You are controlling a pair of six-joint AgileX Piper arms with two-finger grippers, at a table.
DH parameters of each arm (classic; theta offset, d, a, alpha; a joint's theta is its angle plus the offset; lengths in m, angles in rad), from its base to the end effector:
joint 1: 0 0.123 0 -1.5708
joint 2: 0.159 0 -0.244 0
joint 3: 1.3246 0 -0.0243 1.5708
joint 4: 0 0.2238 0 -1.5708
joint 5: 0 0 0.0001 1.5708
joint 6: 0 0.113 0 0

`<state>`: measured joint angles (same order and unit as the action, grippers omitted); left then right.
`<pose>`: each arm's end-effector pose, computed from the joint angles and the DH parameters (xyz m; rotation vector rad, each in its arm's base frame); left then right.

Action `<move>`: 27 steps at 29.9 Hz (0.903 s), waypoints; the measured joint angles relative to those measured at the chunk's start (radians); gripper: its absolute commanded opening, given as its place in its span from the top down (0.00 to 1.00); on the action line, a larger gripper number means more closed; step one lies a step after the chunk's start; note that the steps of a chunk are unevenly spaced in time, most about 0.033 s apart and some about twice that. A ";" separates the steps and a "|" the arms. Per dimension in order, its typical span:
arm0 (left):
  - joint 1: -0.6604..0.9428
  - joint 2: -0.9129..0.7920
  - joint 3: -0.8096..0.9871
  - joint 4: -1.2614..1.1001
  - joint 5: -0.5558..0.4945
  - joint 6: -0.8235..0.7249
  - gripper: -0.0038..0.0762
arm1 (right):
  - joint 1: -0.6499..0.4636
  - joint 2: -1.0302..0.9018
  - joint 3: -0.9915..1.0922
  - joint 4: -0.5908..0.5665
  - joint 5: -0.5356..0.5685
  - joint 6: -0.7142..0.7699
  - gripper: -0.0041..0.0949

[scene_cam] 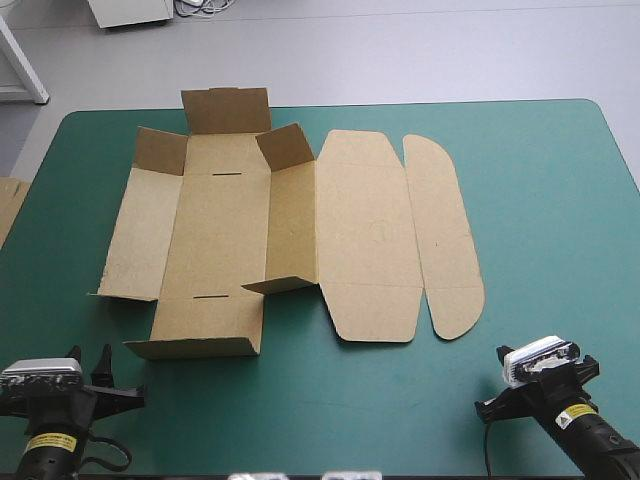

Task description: Fold the box

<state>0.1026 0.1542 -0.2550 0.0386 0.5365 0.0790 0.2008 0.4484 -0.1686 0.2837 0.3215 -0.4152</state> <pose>0.0887 0.0114 0.2252 -0.0041 1.9223 0.1632 0.1181 0.0343 0.1890 -0.4104 2.0321 0.1258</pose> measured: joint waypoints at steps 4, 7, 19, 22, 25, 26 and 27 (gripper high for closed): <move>0.000 0.103 -0.129 -0.049 0.057 -0.090 0.55 | 0.000 0.000 0.000 0.000 0.000 0.000 0.98; 0.000 0.243 -0.244 -0.084 0.133 -0.099 0.55 | 0.000 0.000 0.000 0.000 0.000 0.008 0.98; 0.000 0.797 -0.644 -0.122 0.283 -0.048 0.55 | 0.000 0.000 -0.040 -0.008 0.057 0.012 0.98; 0.026 0.905 -0.728 -0.131 0.293 -0.025 0.55 | 0.000 0.000 -0.041 -0.009 0.091 0.012 0.98; 0.097 1.003 -0.803 -0.150 0.294 0.004 0.55 | 0.000 0.000 -0.042 -0.009 0.103 0.012 0.98; 0.138 1.038 -0.826 -0.173 0.294 0.027 0.55 | 0.000 0.000 -0.042 -0.009 0.104 0.012 0.98; 0.187 1.065 -0.843 -0.205 0.294 0.056 0.55 | 0.000 0.000 -0.042 -0.009 0.105 0.012 0.98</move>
<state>0.2899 1.2191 -1.0976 -0.1662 0.8301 0.1352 0.2008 0.4484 -0.2103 0.2745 0.4262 -0.4031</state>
